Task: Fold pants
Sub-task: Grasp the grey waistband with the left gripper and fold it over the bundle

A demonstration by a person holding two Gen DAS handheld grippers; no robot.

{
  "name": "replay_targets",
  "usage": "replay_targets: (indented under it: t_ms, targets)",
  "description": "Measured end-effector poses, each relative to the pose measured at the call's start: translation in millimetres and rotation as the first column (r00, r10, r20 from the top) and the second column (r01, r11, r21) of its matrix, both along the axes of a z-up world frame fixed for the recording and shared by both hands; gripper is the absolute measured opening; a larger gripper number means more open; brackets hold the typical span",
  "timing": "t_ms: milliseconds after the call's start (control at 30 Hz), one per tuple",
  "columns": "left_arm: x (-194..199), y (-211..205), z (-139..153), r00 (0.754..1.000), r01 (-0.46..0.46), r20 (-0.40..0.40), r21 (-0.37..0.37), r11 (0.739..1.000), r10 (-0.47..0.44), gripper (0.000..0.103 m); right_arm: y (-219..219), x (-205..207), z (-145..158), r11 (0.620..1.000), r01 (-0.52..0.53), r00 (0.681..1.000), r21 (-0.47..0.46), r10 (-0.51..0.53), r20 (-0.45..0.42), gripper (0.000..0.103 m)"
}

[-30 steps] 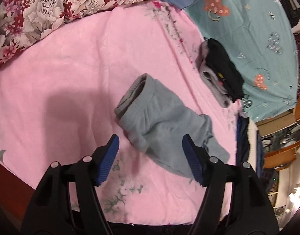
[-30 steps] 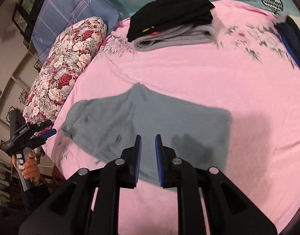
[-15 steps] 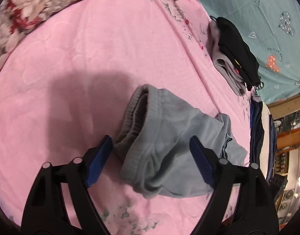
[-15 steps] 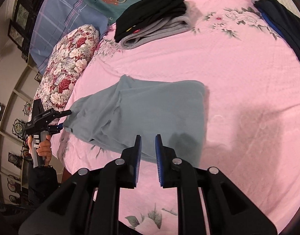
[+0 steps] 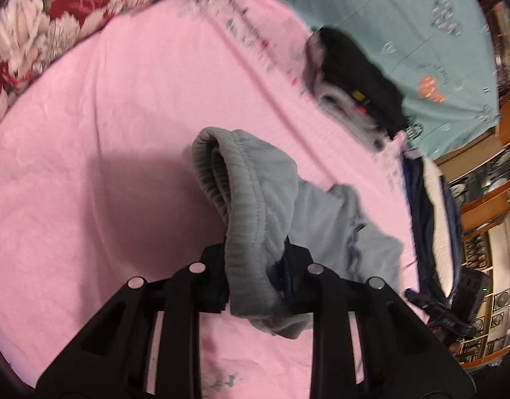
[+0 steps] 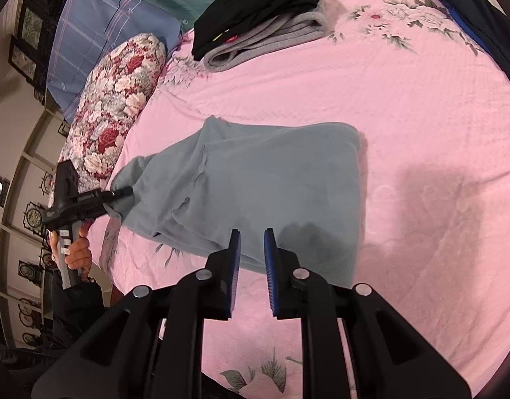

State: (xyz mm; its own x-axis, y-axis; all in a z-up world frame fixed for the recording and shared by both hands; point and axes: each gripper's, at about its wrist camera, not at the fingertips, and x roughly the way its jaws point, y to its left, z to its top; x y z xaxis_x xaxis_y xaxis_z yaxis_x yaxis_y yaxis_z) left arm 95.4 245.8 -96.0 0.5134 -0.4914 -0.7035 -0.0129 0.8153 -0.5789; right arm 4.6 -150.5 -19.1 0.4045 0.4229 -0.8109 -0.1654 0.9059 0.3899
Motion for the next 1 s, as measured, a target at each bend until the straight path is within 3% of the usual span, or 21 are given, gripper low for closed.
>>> replay_targets:
  t_ms: [133,267,467,633,700,767,867,1000]
  targets:
    - [-9,-1,24,0.996,0.011,0.083,-0.036,0.999,-0.008,0.024,44,14,3,0.990,-0.133,0.991,-0.038,0.133,-0.003,0.016]
    - [-9,-7,31,0.994,0.035,0.105,-0.039,0.999,-0.031,0.024,98,51,-1,0.970,-0.229,0.973,-0.084,0.229,0.000,0.016]
    - [-3,-12,27,0.996,0.044,0.082,-0.029,0.999,-0.042,0.024,156,102,-35,0.946,-0.276,0.961,-0.172,0.267,-0.071,0.011]
    - [-3,-21,35,0.995,0.050,0.089,-0.014,0.999,-0.049,0.024,164,111,-56,0.939,-0.295,0.954,-0.178,0.277,-0.115,0.010]
    - [-5,-35,43,0.993,0.059,0.100,0.037,0.998,-0.063,0.024,152,110,-42,0.954,-0.267,0.961,-0.133,0.254,-0.108,0.011]
    - [-9,-58,53,0.990,0.071,0.111,0.120,0.990,-0.085,0.024,123,103,-9,0.978,-0.182,0.983,-0.098,0.183,0.002,0.011]
    - [-11,-95,61,0.982,0.123,0.119,0.163,0.979,-0.144,0.024,63,78,35,0.997,-0.057,0.988,-0.057,0.065,0.140,0.011]
    - [-8,-176,56,0.957,0.243,0.103,0.226,0.943,-0.271,0.024,-20,34,51,0.997,0.083,0.980,0.000,-0.081,0.182,0.011]
